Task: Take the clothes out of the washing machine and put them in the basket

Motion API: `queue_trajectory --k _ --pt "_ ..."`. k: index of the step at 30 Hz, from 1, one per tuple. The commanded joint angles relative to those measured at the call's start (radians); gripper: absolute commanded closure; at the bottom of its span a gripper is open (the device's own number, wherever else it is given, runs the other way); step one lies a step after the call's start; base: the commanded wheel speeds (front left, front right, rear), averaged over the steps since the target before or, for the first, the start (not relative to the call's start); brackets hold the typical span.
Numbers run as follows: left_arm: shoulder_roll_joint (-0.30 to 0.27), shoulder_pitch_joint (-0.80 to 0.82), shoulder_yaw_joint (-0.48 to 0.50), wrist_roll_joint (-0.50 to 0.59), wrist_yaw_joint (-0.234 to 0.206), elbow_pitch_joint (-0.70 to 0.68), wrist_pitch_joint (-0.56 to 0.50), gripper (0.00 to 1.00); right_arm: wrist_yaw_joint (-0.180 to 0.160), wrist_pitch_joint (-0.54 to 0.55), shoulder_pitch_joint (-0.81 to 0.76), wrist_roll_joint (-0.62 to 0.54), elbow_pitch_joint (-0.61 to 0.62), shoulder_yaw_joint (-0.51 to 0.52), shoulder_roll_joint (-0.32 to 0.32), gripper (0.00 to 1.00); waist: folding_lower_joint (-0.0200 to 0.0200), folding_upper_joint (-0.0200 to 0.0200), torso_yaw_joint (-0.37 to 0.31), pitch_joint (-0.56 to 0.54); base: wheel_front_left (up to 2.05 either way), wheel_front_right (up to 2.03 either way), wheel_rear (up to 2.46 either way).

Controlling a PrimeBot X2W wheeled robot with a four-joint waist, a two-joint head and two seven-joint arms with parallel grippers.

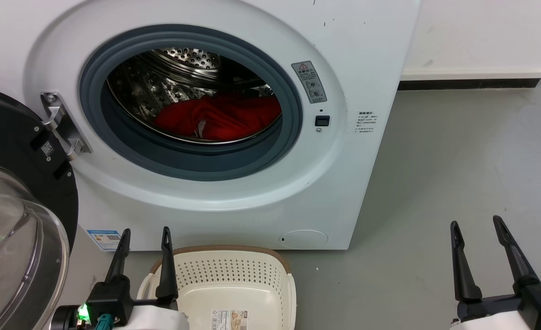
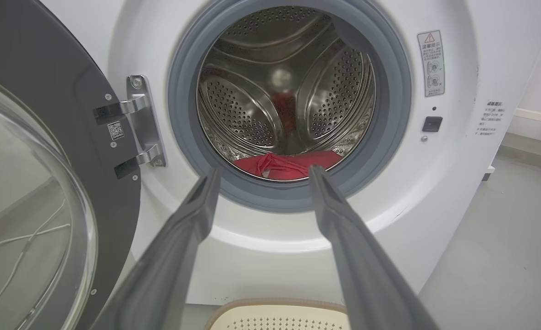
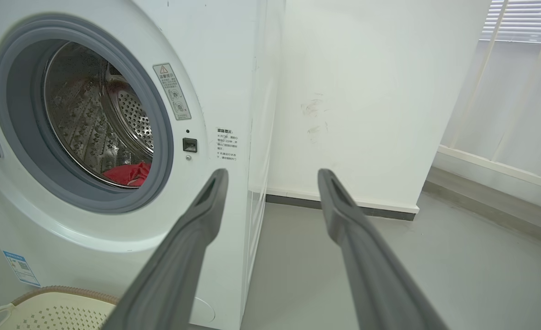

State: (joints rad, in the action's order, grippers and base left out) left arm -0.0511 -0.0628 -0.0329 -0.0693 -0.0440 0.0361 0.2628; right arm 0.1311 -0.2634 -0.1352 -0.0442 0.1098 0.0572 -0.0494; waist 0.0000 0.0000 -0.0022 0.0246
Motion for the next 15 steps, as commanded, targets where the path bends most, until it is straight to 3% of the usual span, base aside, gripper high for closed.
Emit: queue_trajectory --k 1,9,15 --pt "0.001 -0.002 0.001 -0.002 0.001 0.003 0.003 0.0 -0.001 -0.002 -0.007 0.003 0.003 -0.001 -0.002 0.0 0.0 0.0 0.0 0.001 0.0 0.0 0.0" --pt "0.001 0.084 0.007 -0.007 0.024 0.08 0.003 0.0 -0.001 -0.002 0.027 -0.001 0.014 -0.011 -0.002 0.0 0.0 0.0 -0.019 0.046 0.0 0.0 0.0" --pt "-0.015 0.265 0.043 0.018 0.061 0.186 0.003 0.0 -0.001 -0.002 0.088 -0.005 0.028 -0.028 -0.001 0.0 0.0 0.0 -0.06 0.151 0.0 0.0 0.0"
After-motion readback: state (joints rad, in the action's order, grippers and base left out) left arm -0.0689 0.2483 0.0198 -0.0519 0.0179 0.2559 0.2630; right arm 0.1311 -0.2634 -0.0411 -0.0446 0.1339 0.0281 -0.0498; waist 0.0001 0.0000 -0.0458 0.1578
